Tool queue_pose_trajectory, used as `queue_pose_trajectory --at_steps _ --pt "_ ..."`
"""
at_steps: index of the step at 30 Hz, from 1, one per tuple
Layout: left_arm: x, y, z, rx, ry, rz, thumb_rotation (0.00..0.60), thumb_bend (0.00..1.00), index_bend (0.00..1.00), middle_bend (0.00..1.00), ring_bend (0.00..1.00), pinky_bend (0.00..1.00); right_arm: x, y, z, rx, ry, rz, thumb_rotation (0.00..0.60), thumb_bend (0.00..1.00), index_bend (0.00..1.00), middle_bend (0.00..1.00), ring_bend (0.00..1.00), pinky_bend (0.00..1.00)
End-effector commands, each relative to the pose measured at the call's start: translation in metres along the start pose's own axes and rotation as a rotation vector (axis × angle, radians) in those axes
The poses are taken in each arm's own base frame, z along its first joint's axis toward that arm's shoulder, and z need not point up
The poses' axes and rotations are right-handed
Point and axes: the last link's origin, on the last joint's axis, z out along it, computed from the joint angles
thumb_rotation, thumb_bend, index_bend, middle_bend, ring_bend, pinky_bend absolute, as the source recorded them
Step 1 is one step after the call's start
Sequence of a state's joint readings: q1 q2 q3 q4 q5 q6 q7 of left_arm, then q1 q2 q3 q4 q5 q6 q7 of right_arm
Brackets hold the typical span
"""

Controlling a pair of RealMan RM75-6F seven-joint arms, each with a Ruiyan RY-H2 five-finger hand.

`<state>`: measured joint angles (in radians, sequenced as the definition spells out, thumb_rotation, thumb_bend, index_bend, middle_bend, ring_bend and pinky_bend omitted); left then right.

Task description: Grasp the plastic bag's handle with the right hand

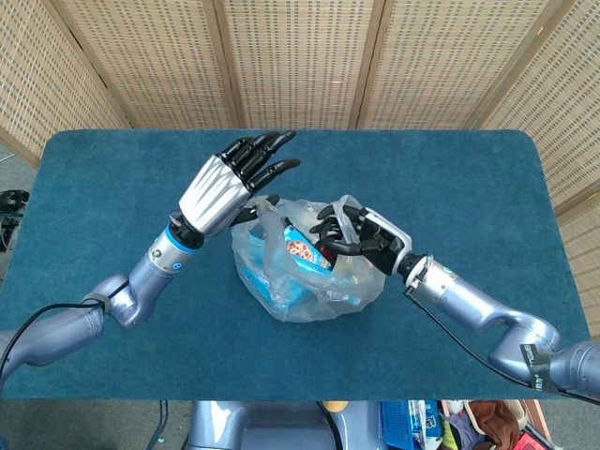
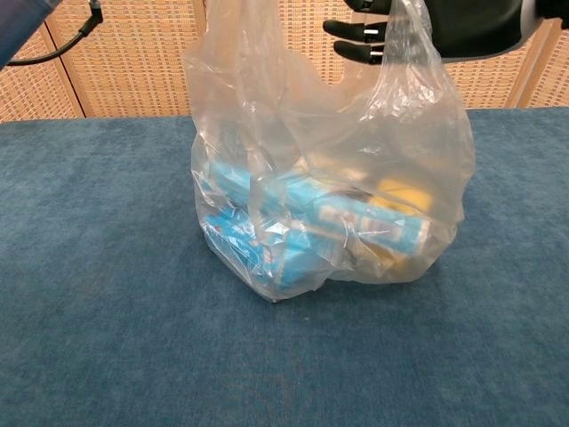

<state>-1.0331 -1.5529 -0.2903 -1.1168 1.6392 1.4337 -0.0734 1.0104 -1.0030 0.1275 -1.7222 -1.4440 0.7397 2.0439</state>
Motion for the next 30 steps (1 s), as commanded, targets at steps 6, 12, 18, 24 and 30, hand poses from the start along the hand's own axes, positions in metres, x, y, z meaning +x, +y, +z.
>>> queue_pose_trajectory --at_steps 6,12,18,24,30 --pt "-0.005 0.008 0.008 0.007 -0.004 -0.011 0.6 0.32 0.22 0.08 0.16 0.31 -0.005 0.004 0.005 -0.001 -0.013 0.019 0.6 0.0 0.38 0.47 0.23 0.26" --pt "-0.01 0.013 0.007 0.008 -0.011 -0.022 0.6 0.32 0.22 0.08 0.16 0.31 -0.006 0.006 0.007 -0.005 -0.017 0.027 0.6 0.0 0.35 0.39 0.15 0.21" --pt "-0.014 0.02 0.009 0.006 -0.012 -0.038 0.6 0.32 0.22 0.08 0.16 0.31 -0.005 0.006 0.009 0.002 -0.013 0.045 0.6 0.0 0.31 0.35 0.11 0.16" --pt "-0.016 0.022 0.014 0.011 -0.013 -0.041 0.6 0.32 0.22 0.08 0.16 0.31 -0.01 0.007 0.01 0.001 -0.034 0.056 0.6 0.0 0.31 0.35 0.11 0.16" --pt "-0.018 0.023 0.02 0.012 -0.017 -0.029 0.6 0.32 0.22 0.08 0.16 0.31 -0.015 0.008 0.013 -0.003 -0.056 0.071 0.6 0.0 0.31 0.35 0.11 0.16"
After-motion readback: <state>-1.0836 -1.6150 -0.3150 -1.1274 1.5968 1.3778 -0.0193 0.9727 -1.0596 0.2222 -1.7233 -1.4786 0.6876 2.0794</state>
